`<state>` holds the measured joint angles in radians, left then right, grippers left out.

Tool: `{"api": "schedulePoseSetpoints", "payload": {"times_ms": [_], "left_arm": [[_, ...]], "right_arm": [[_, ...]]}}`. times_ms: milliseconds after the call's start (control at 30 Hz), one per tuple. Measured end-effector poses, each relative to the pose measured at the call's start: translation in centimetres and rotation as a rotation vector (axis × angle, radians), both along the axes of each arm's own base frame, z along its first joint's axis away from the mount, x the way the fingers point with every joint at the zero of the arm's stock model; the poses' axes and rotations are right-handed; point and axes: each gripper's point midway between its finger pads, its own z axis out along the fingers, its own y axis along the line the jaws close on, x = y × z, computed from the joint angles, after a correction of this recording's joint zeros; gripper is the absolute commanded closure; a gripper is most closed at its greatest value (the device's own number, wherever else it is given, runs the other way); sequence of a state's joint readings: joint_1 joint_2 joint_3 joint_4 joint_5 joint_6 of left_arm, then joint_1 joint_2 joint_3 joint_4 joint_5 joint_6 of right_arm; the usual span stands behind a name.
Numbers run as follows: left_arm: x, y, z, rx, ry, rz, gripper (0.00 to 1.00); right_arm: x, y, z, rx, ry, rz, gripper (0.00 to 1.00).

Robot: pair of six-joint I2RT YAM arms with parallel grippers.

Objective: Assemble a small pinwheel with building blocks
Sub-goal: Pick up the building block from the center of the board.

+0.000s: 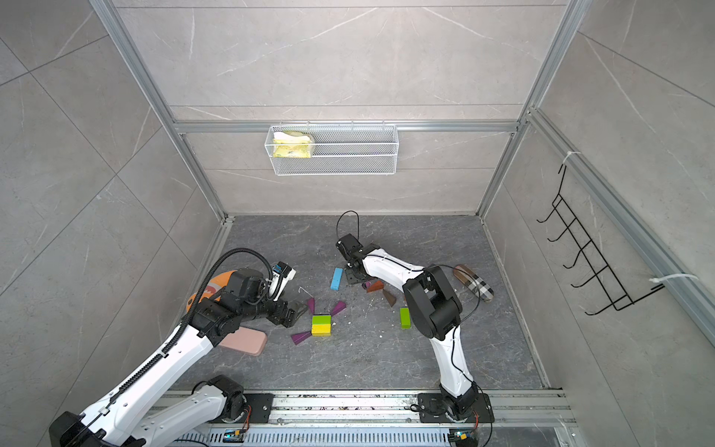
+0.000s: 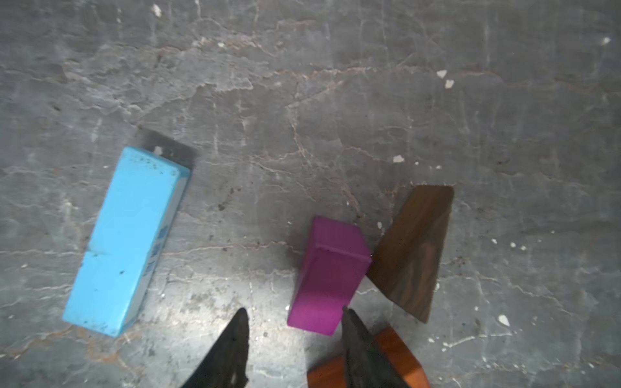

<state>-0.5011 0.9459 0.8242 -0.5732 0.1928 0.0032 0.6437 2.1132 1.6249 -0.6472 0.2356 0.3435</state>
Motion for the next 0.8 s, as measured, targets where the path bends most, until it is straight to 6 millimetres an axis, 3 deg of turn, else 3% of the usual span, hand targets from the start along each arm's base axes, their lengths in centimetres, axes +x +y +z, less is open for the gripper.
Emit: {"api": "schedulePoseSetpoints", "payload": {"times_ms": [233, 533, 600, 700, 800], "left_arm": [[0.0, 0.0, 0.0, 0.0, 0.0, 0.0, 0.0], [0.0, 0.0, -0.1, 0.002, 0.0, -0.002, 0.0], [0.1, 0.0, -0.2, 0.005, 0.002, -0.003, 0.0], [0.1, 0.0, -0.2, 0.006, 0.003, -0.003, 0.0], [0.1, -0.1, -0.2, 0.005, 0.001, -0.003, 0.0]], "right_arm": [[0.6, -1.0, -0.3, -0.014, -0.002, -0.032, 0.52], [0.8, -1.6, -2.5, -0.03, 0.031, -0.047, 0.53], [0.8, -1.6, -2.9, -0.027, 0.037, -0.053, 0.59], [0.9, -1.4, -3.1, -0.019, 0.035, -0.059, 0.83], [1.2, -0.9, -2.9, 0.006, 0.024, -0.06, 0.87]]}}
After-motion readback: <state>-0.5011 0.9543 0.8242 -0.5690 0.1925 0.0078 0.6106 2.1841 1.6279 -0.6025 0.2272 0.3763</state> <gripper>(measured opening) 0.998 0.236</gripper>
